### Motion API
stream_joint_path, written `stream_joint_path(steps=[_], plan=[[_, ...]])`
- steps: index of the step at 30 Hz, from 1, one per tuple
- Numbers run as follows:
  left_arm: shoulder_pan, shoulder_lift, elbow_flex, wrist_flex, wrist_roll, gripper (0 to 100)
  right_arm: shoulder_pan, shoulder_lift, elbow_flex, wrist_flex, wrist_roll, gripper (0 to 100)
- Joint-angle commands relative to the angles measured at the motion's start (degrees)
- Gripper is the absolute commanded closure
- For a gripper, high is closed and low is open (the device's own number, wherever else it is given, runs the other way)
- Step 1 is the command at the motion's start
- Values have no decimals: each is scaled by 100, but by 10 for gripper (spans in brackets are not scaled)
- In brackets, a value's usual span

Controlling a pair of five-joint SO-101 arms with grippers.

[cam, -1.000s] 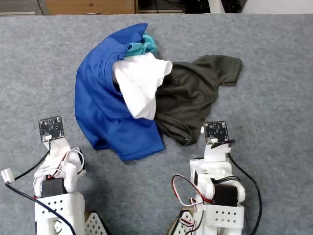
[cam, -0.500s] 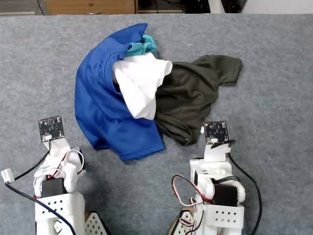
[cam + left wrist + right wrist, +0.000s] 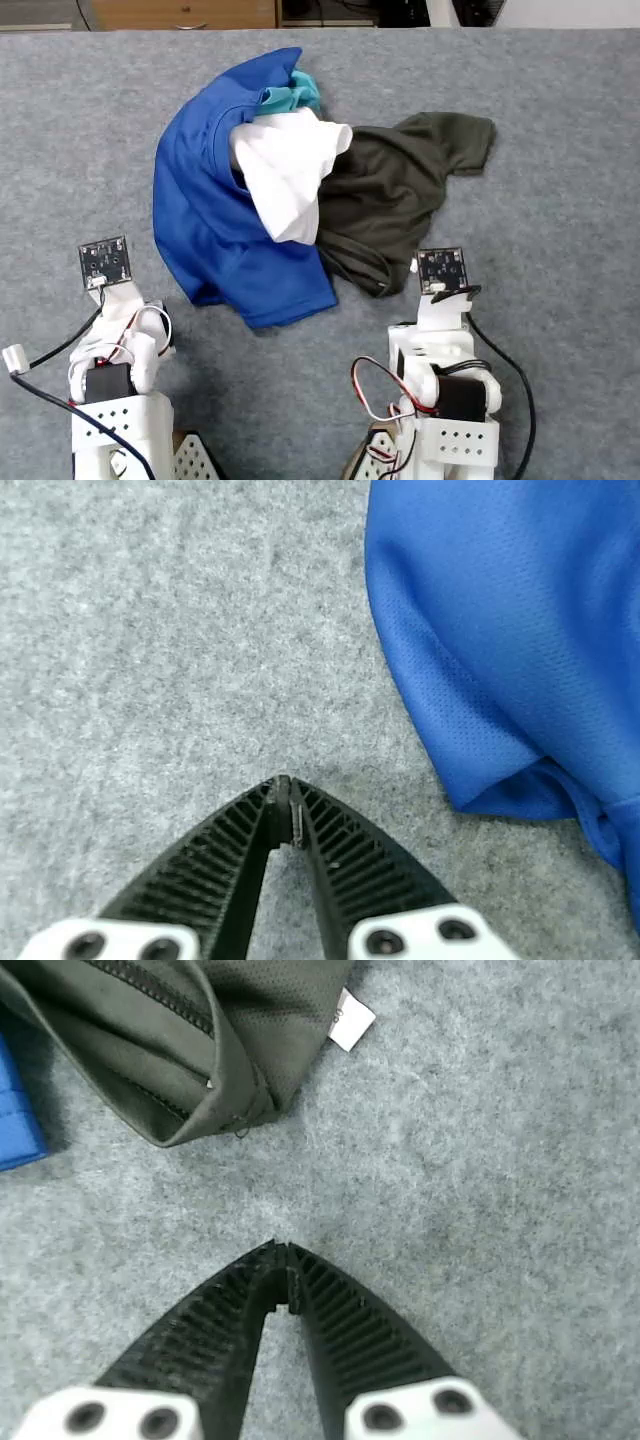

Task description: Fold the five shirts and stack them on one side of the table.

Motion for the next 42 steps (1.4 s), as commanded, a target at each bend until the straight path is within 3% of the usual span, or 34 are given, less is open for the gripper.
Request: stream_joint_path(steps=[1,26,35,42], plan=[[44,-40,79,0,18,982,-92,-611,13,-62,35,995],[281,-40,70,0,-26,982,-92,-611,13,-62,35,995],[369,4,-1029,-237,0,980,-92,-611,13,-62,35,995],[492,681,-2365,123,158,712,-92,-611,13,-62,35,995]])
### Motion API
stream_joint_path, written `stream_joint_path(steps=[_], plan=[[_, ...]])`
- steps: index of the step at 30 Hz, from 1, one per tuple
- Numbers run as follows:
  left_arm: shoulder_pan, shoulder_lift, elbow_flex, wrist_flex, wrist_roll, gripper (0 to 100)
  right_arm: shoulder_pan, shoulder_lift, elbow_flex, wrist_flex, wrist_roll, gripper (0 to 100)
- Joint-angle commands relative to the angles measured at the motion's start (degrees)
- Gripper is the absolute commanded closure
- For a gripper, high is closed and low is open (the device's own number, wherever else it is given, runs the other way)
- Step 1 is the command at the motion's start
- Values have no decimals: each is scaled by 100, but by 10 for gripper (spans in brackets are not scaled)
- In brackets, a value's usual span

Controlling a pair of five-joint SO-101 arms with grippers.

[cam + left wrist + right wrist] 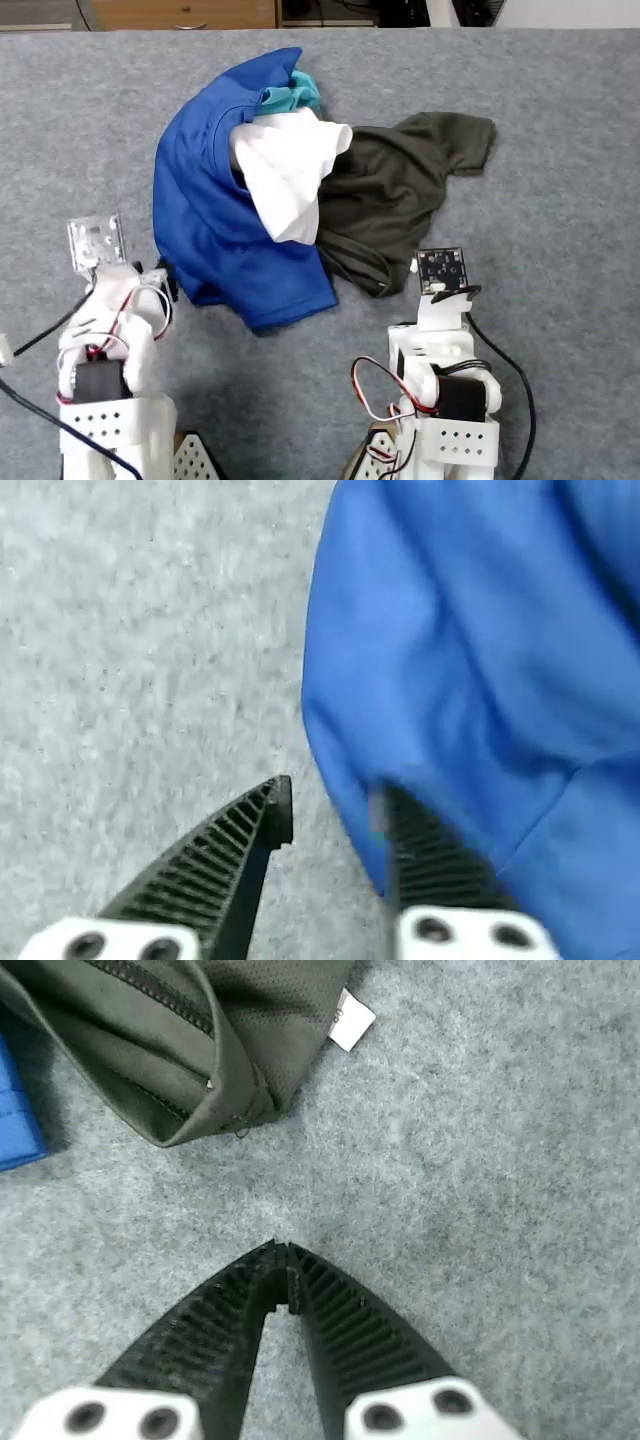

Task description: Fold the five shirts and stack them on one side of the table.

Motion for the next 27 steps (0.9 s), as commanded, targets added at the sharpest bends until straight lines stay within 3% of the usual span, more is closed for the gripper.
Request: stream_joint_path(steps=[1,10,16,18,23,27], plan=[[141,664,-1116,149,97,713,-92,-611,13,-62,35,995],[870,5130,-4044,510,114,728,-92,-611,13,-62,35,995],[844,8259,-4949,-475,123,738,-92,-611,13,-62,35,995],[835,9077,-5178,-677,79,790,-92,-611,13,-62,35,995],[800,9771,-6286,281,79,991,-92,-611,13,-62,35,995],[862,9604,-6611,818,114,984,-92,-611,13,-62,35,995]])
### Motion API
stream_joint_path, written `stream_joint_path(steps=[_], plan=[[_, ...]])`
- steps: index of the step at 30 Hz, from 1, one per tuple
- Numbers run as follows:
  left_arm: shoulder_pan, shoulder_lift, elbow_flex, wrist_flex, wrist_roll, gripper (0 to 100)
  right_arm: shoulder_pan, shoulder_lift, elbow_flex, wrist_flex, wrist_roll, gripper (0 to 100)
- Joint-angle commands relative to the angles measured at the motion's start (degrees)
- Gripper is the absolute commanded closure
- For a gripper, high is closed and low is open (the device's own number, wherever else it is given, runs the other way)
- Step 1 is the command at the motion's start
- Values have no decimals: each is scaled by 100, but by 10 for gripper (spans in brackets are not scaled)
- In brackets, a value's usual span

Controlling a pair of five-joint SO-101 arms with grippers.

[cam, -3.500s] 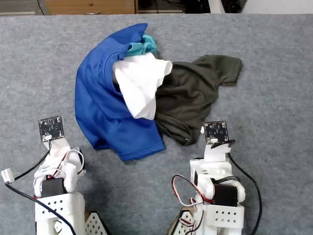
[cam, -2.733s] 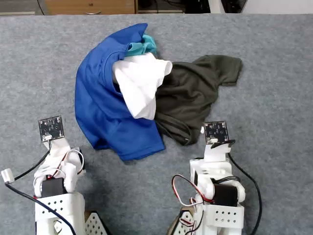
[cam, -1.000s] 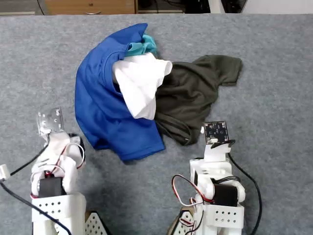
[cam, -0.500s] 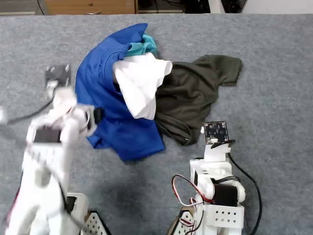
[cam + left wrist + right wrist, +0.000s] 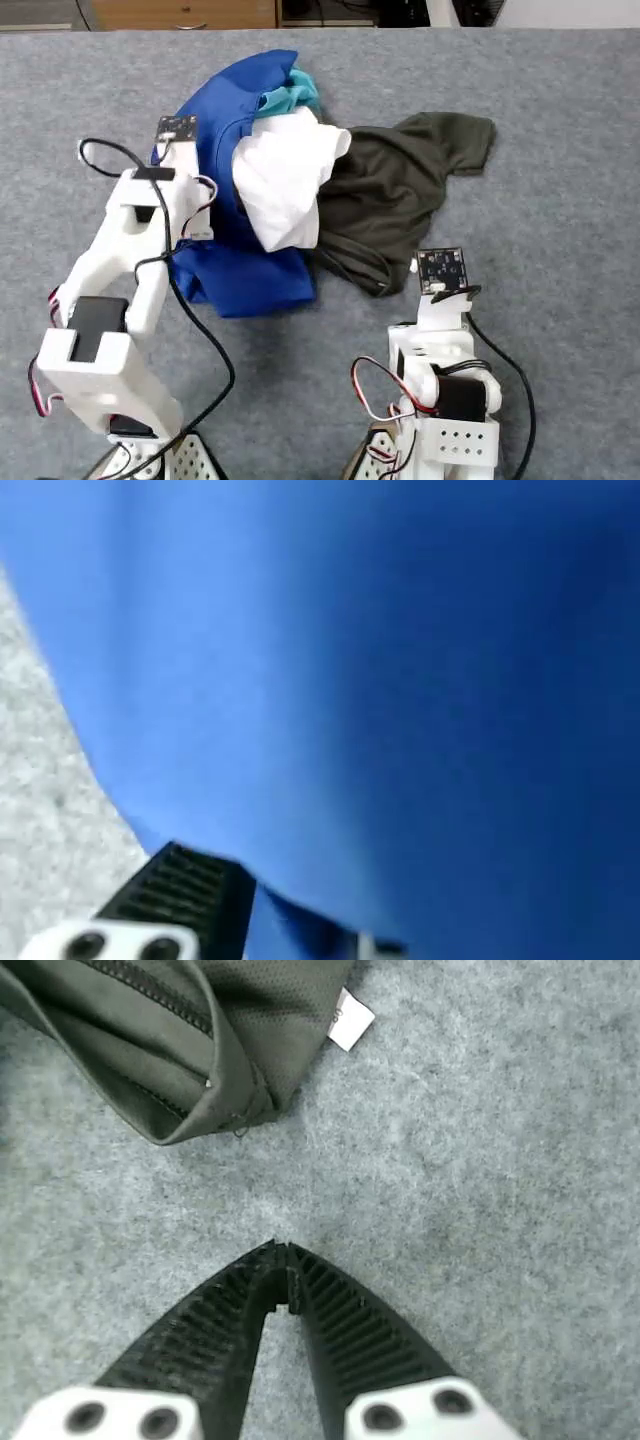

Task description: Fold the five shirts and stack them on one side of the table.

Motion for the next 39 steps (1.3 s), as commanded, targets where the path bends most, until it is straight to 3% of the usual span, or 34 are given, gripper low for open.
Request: stream_joint_path(steps=[1,12,24,27,31,34,39], plan=[[-35,-215,-431,545,62,982,-84,-611,13,-62,35,995],[-88,-2809,-1881,2303,35,981,-84,-611,13,-62,35,995],[-53,-4532,-3754,2549,70,981,-84,-611,13,-62,35,995],[0,-4585,-4510,2488,466,981,-84,-611,13,-62,35,995],[554,-4347,-5213,2330,1011,981,-84,-611,13,-62,35,995],[1310,-3996,-5530,2312,1125,981,-84,-611,13,-62,35,995],[2505,-3081,-6031,1618,1125,981,-84,-611,13,-62,35,995]])
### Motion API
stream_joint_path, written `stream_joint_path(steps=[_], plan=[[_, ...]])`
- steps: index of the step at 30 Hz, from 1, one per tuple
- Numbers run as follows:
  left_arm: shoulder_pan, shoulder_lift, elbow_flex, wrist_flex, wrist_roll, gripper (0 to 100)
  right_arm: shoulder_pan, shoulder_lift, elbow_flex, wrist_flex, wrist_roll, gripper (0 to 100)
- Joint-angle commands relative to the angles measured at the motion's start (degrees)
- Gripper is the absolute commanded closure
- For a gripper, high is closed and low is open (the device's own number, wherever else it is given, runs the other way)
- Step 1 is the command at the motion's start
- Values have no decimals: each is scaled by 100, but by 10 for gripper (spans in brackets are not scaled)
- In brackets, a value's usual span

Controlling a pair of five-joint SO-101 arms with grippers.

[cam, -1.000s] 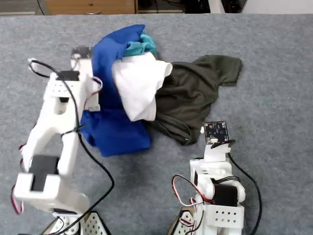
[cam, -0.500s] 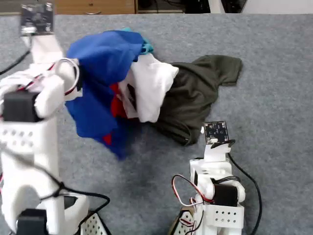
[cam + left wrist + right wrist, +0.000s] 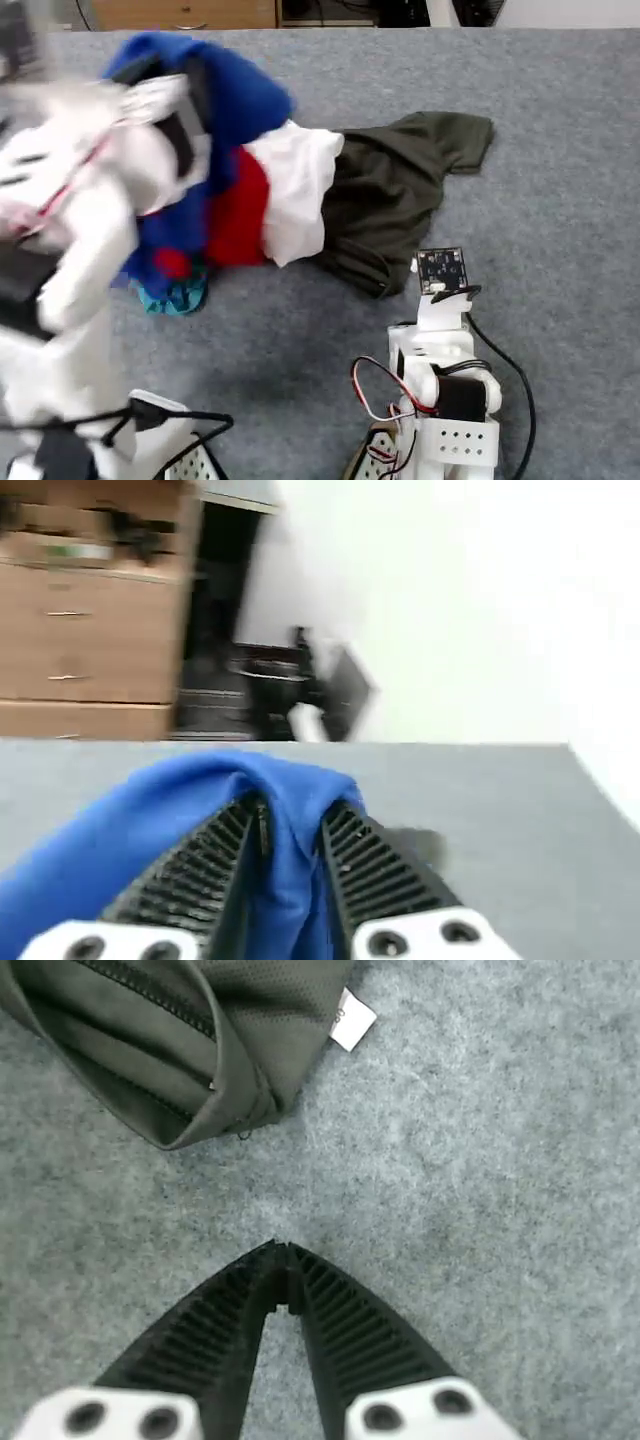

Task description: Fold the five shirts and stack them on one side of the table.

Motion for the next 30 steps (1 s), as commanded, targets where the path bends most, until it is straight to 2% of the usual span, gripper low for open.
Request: stream_joint_path(steps=[1,6,13,19,23,25,27,30], plan=[[888,549,-712,-695,53,981,-84,-611,13,-62,35,995],[2013,1622,-1582,-1275,44,981,-84,-611,13,-62,35,995],[3042,3178,-2752,-1363,-404,981,-84,-611,13,-62,35,995],[3543,4409,-3613,-1371,-404,981,-84,-611,13,-62,35,995],[3534,5244,-3692,-1547,-369,981,-84,-611,13,-62,35,995],[3543,5543,-3684,-1380,-378,971,-84,-611,13,-62,35,995],[3569,5736,-3736,-967,-378,889,-84,-611,13,-62,35,995],[3569,5736,-3736,-105,-360,682,-84,-611,13,-62,35,995]])
